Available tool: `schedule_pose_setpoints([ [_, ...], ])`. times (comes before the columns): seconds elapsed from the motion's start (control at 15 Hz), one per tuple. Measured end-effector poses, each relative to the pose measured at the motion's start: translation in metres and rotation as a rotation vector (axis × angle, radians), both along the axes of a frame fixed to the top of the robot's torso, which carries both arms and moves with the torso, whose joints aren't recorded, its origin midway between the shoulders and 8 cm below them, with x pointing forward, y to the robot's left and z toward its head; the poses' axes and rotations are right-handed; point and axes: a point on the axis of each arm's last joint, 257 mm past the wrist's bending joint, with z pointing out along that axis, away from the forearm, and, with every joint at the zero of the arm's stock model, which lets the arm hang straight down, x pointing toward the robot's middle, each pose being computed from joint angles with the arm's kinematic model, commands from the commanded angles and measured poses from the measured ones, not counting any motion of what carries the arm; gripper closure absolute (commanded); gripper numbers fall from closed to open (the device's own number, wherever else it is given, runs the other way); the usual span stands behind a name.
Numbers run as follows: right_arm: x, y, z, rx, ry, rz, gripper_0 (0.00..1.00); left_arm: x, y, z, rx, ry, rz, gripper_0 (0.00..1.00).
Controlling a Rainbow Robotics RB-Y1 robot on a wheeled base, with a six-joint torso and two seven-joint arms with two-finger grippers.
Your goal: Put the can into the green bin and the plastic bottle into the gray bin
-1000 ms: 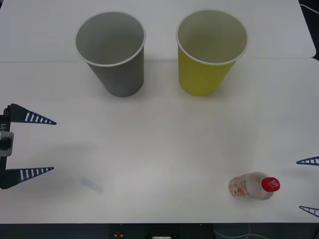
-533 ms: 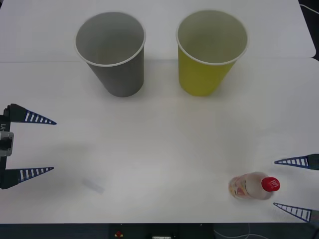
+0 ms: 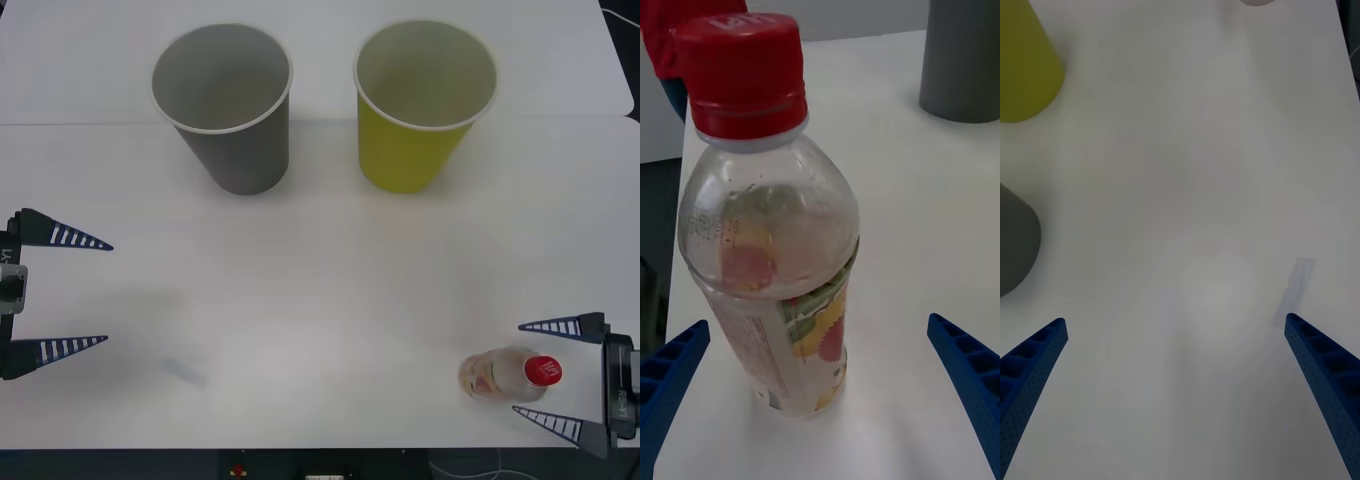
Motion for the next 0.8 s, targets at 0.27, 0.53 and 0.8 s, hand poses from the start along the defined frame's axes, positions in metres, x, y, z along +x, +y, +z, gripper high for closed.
schedule_pose_setpoints([
  [0.27,-0.002,0.011,-0.003,0.021,-0.004,0.008,0.0,0.0,0.0,0.0,0.0,0.0,0.0,0.0],
  [0.53,0.0,0.016,-0.004,0.027,-0.019,0.013,0.97,0.0,0.0,0.0,0.0,0.0,0.0,0.0],
  [0.8,0.002,0.017,-0.002,0.026,-0.028,0.016,1.0,0.0,0.0,0.0,0.0,0.0,0.0,0.0],
])
